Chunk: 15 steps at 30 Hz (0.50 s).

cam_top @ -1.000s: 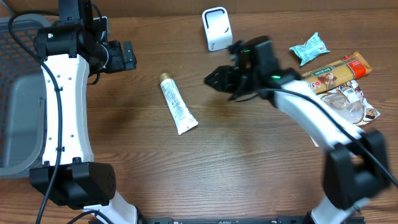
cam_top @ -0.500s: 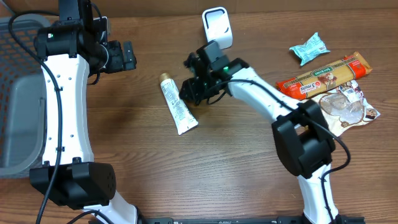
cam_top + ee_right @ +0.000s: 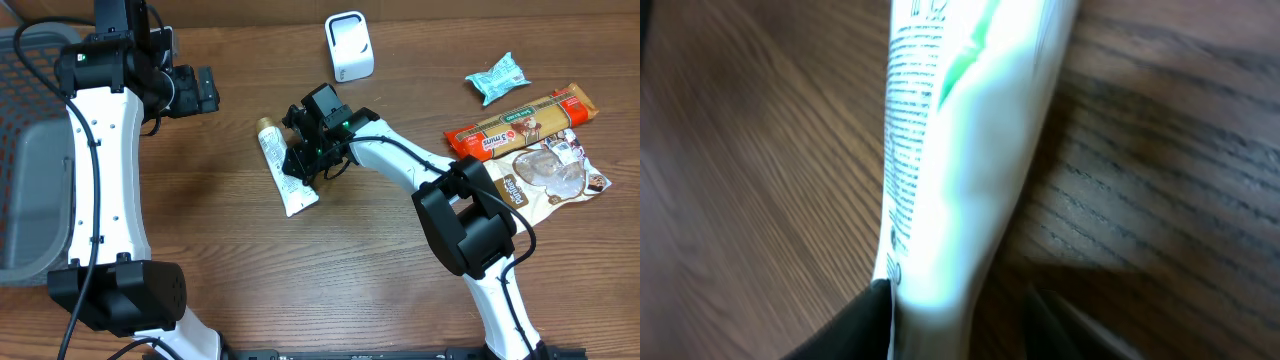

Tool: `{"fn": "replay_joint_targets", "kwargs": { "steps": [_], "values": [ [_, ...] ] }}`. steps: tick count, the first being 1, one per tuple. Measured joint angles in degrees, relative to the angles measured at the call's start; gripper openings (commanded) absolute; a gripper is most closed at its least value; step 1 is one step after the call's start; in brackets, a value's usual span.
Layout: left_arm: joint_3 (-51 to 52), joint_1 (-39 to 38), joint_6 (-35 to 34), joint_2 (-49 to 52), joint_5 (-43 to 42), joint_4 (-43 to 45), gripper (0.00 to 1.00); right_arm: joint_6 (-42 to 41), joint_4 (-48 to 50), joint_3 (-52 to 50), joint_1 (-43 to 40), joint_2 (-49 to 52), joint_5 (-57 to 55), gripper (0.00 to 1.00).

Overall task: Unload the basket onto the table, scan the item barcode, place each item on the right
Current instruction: 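Open right gripper, reach to the white tube and grasp it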

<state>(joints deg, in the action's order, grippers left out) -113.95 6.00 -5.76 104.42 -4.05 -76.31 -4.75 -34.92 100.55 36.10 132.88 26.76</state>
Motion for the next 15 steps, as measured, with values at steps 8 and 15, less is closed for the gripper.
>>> {"fn": "replay_joint_targets", "kwargs": {
  "steps": [8, 15],
  "values": [
    [0.02, 0.00, 0.02, 0.00, 0.00, 0.00, 1.00, -3.72, 0.13, 0.00, 0.28, 0.00, -0.81, 0.38],
    [0.00, 0.00, 0.02, 0.00, 0.00, 0.00, 0.99, -6.45, 0.61, -1.55, 0.31, -0.02, 2.01, 0.04]
  ]
}}
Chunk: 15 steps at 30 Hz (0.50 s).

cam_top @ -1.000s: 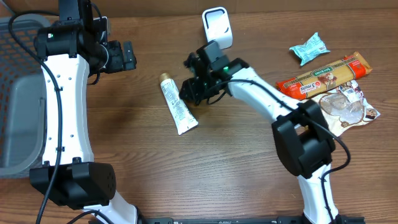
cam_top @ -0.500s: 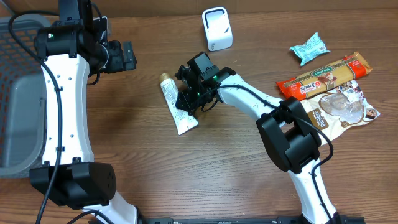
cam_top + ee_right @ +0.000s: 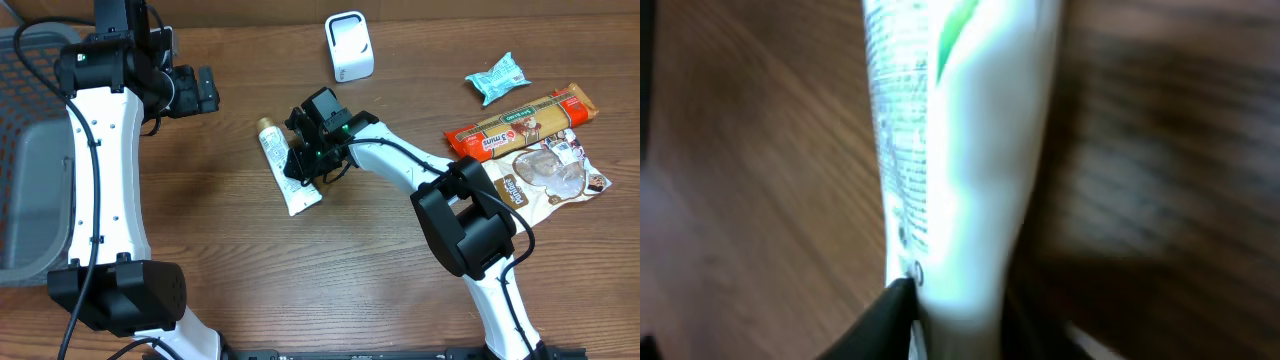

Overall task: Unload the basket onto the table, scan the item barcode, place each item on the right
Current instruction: 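Open right gripper, reach to the white tube and grasp it, then lift the white tube with the right gripper toward the scanner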

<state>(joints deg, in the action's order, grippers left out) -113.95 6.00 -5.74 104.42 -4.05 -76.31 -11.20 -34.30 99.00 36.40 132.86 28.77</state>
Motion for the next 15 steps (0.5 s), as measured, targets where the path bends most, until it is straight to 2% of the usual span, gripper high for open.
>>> {"fn": "replay_joint_targets", "kwargs": {
  "steps": [9, 15],
  "values": [
    [0.00, 0.00, 0.00, 0.00, 0.00, -0.02, 1.00, -0.66, -5.05, 0.07, -0.83, -0.39, 6.93, 0.04],
    [0.00, -0.02, -0.02, 0.00, 0.00, 0.00, 0.99, 3.06, -12.96, 0.09, -6.27, -3.63, 10.36, 0.04]
  ]
}}
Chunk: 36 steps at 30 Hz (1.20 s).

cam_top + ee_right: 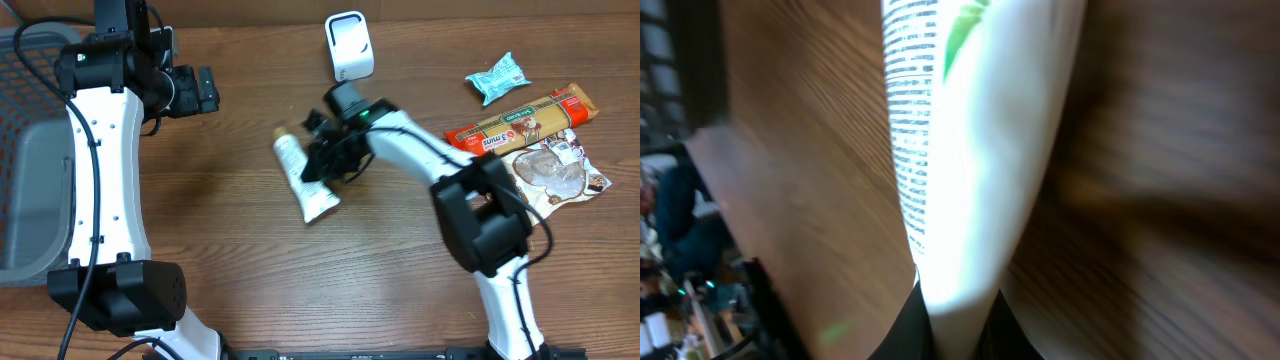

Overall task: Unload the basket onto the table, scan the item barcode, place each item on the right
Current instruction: 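Lift the white tube with the right gripper toward the scanner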

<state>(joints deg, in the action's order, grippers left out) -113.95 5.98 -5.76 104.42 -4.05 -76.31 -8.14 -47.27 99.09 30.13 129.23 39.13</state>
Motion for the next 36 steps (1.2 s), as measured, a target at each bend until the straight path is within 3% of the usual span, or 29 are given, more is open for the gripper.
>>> {"fn": "replay_joint_targets", "kwargs": {
  "steps": [9, 15, 29, 36],
  "values": [
    [0.02, 0.00, 0.00, 0.00, 0.00, 0.00, 1.00, 4.87, -6.16, -0.02, -12.87, -19.61, 8.17, 0.04],
    [0.00, 0.00, 0.00, 0.00, 0.00, 0.00, 1.00, 9.44, -11.17, 0.02, -15.02, -29.70, 13.92, 0.04],
    [0.00, 0.00, 0.02, 0.00, 0.00, 0.00, 1.00, 11.93, -12.20, 0.02, -14.91, -33.07, 17.35, 0.03],
    [0.00, 0.00, 0.00, 0.00, 0.00, 0.00, 0.99, 9.35, -10.67, 1.64, -9.55, -33.07, 4.87, 0.03]
  ]
}}
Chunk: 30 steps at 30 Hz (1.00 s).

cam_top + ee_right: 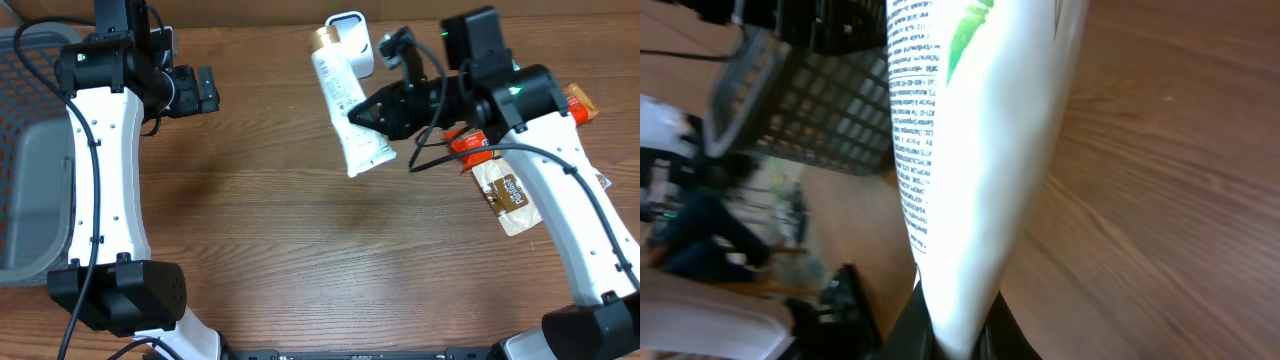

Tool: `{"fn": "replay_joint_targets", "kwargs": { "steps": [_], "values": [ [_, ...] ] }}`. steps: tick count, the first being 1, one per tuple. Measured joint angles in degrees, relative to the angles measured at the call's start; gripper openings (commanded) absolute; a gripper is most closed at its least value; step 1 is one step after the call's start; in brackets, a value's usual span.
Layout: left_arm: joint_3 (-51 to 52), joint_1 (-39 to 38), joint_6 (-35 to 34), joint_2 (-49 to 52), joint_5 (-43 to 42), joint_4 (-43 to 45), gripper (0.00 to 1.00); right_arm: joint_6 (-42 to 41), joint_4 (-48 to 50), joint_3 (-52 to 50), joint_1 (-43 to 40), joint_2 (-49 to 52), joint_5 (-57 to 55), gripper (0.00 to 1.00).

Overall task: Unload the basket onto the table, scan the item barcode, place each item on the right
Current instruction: 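Lift the white tube with the right gripper toward the scanner, then hold the white tube's barcode in front of the white scanner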

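Observation:
A white tube with a gold cap (343, 92) hangs above the table, its cap end close to the white barcode scanner (349, 42) at the back. My right gripper (372, 113) is shut on the tube's flat crimped end. The right wrist view shows the tube (970, 150) running up out of the fingers (915, 320), small print and a green mark on it. My left gripper (205, 88) hovers at the back left, away from the tube; its jaws are too small to read.
A dark mesh basket (30, 150) fills the far left. Snack packs lie at the right: a teal packet (497, 76), an orange-red pasta pack (470, 140) and a brown pouch (505, 195), partly under my right arm.
My right gripper has lifted the tube higher and carried it back and to the right, so its cap now sits by the scanner. The left arm stays put.
The tube first lay on the table with my right gripper's fingers around its lower end. They then closed on it. After that the tube was off the table and shifted right, and now it hangs beside the scanner.

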<state>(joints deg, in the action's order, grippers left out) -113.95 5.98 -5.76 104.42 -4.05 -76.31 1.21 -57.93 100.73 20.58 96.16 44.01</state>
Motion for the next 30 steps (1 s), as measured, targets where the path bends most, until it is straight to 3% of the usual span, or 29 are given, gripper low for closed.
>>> {"fn": "replay_joint_targets", "kwargs": {
  "steps": [7, 15, 25, 30],
  "values": [
    [0.02, 0.00, 0.02, 0.00, 0.00, 0.00, 1.00, -0.44, 2.71, 12.57, 2.54, 2.34, -12.55, 0.04],
    [0.00, 0.00, 0.00, 0.00, 0.00, -0.02, 1.00, 0.81, 15.15, 14.45, 2.80, 11.04, -40.35, 0.04],
    [0.00, 0.00, 0.02, 0.00, 0.00, 0.00, 0.99, 17.20, 29.29, 14.08, 2.82, 28.06, -55.36, 0.04],
    [0.02, 0.00, 0.02, 0.00, 0.00, -0.02, 1.00, 21.33, 36.46, 14.05, 3.08, 33.14, -62.66, 0.04]
  ]
}}
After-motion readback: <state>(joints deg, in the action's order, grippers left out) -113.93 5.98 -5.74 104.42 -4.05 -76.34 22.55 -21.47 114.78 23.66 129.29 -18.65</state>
